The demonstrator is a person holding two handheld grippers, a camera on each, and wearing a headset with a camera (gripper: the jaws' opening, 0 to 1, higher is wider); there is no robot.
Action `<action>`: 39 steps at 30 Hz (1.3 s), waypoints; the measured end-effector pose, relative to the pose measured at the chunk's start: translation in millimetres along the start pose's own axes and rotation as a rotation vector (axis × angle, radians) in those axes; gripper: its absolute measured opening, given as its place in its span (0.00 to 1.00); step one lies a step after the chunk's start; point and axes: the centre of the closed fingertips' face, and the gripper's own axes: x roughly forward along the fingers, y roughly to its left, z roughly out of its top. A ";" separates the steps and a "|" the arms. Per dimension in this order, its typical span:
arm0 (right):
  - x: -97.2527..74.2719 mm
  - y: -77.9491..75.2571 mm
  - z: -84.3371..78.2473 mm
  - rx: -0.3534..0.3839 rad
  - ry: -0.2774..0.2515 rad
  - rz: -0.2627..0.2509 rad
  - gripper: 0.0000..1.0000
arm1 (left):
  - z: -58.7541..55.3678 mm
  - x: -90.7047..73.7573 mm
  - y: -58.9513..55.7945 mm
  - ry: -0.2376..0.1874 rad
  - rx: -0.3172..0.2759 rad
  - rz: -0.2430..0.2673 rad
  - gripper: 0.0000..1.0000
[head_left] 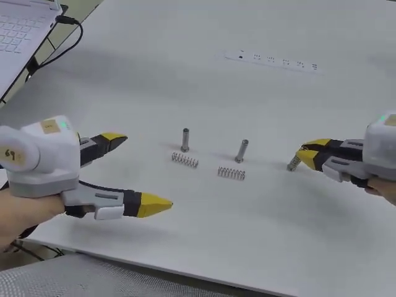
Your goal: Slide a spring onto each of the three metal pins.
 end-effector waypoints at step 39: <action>-9.2 6.1 1.5 0.058 -0.012 -0.001 0.27 | 3.8 -1.5 -2.6 -0.002 0.003 -0.004 0.98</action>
